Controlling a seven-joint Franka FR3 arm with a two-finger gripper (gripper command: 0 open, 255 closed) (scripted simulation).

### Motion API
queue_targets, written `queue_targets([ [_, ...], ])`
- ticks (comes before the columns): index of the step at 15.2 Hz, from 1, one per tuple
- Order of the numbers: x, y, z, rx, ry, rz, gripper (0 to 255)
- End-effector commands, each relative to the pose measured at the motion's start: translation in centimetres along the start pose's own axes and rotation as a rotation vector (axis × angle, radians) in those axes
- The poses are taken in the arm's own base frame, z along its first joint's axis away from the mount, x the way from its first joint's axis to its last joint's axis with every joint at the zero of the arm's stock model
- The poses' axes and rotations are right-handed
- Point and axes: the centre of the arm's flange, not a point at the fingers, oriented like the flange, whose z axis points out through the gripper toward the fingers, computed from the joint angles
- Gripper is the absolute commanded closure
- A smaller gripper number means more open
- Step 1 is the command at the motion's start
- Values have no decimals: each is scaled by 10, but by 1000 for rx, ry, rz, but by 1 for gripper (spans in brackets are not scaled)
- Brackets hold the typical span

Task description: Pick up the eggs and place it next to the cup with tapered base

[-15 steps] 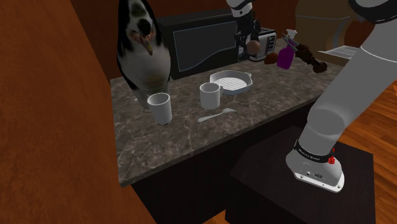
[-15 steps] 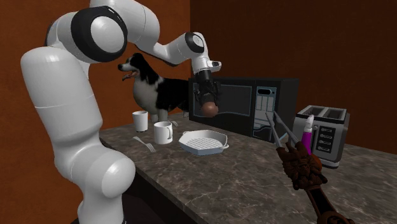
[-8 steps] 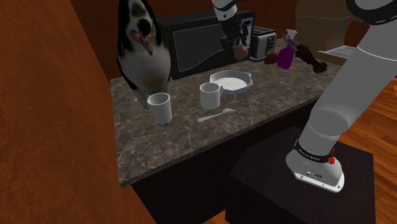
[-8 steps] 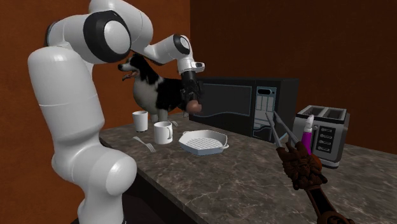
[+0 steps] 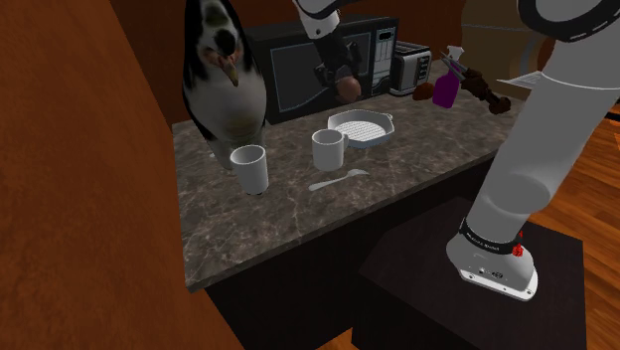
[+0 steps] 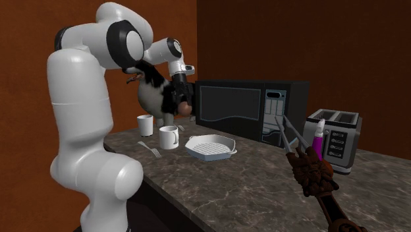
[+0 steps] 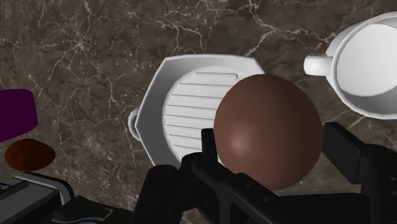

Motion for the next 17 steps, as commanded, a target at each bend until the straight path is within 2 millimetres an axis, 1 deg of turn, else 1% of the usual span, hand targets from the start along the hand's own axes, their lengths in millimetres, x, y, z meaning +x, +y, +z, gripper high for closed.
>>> queue_targets([
  [1, -5, -23, -11, 0, 0, 2, 255],
  [16, -29, -206, -82, 0, 0, 2, 255],
  [17, -31, -223, -88, 0, 0, 2, 255],
])
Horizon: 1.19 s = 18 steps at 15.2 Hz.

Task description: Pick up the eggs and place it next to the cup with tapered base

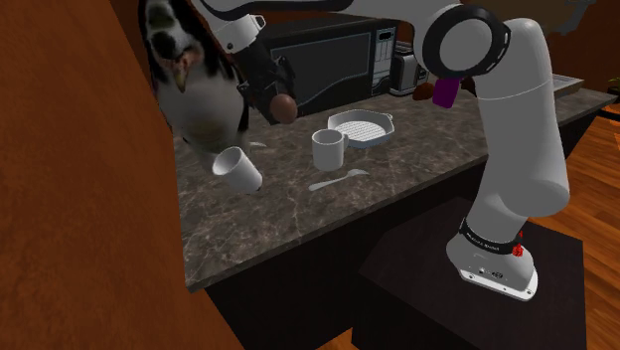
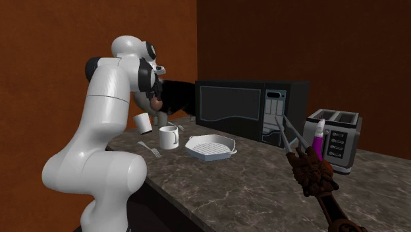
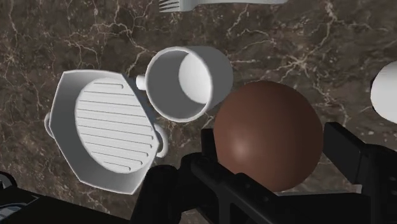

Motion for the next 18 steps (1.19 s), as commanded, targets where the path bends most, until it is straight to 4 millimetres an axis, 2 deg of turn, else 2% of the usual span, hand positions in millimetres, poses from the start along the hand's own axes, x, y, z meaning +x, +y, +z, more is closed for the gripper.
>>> queue_targets([
  [1, -1, -16, 2, 0, -2, 3, 255],
  [18, 9, -49, 85, 0, -2, 3, 255],
])
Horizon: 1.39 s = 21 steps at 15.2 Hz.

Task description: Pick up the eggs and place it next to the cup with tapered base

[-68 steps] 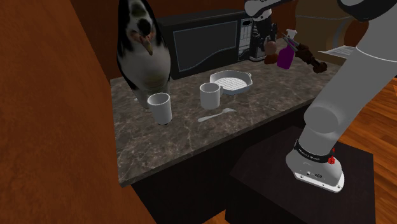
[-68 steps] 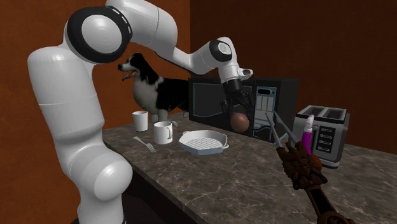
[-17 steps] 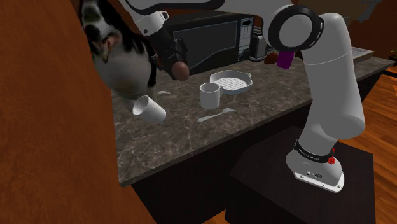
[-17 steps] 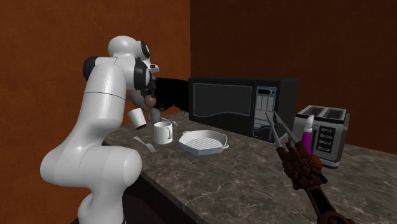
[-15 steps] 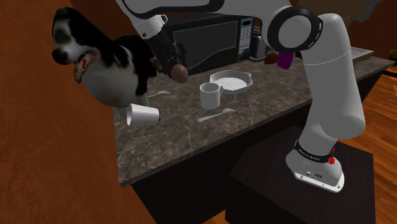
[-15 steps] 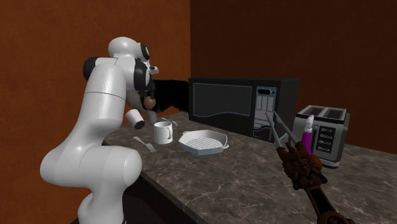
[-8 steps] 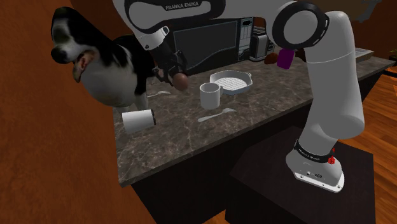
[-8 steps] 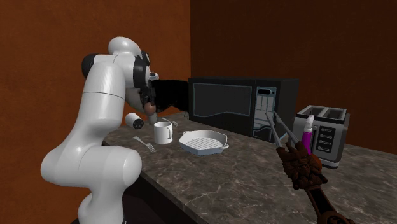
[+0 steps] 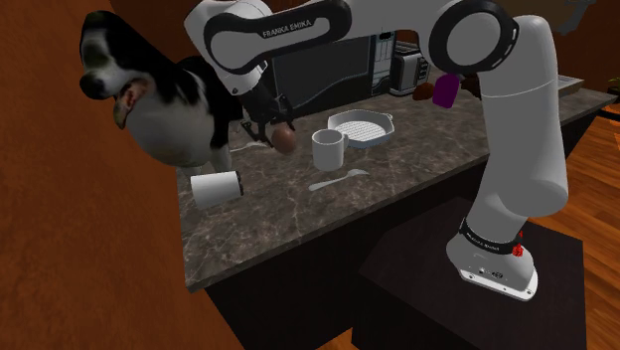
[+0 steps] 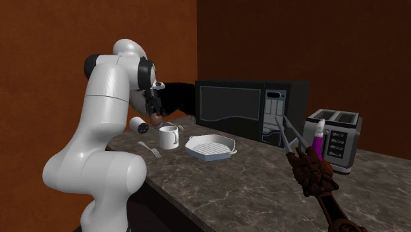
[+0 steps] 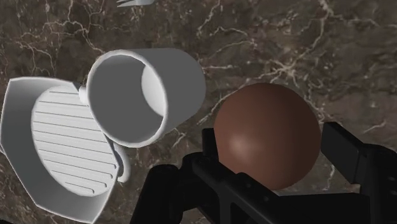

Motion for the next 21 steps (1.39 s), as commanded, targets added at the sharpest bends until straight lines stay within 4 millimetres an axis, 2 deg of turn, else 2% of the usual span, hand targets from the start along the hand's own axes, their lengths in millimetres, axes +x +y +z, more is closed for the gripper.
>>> queue_targets([
  [1, 0, -5, 11, 1, 0, 0, 255],
  [17, 10, -37, 88, 1, 0, 0, 255],
  [21, 10, -37, 90, 1, 0, 0, 255],
])
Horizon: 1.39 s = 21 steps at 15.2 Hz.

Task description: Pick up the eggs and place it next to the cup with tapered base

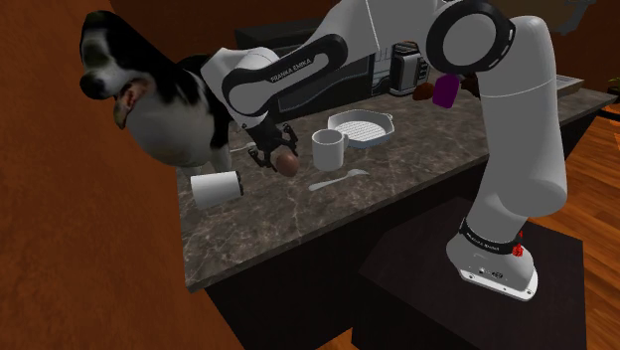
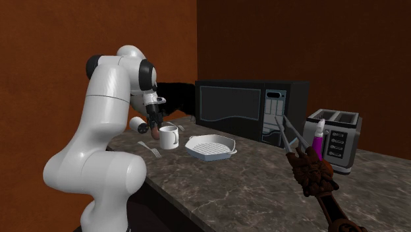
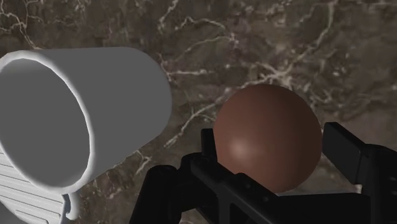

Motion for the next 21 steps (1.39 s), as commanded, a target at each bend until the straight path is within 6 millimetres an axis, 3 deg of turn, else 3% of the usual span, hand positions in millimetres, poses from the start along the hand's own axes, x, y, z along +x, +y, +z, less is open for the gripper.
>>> queue_targets([
  [1, -1, -5, 7, -7, -10, -6, 255],
  [4, -1, -5, 7, -7, -10, -6, 255],
  [5, -1, -6, 7, -7, -10, -6, 0],
  [10, -1, -5, 7, -7, -10, -6, 0],
  [14, 0, -5, -43, -7, -10, -6, 0],
  [21, 0, -5, -43, -7, -10, -6, 0],
])
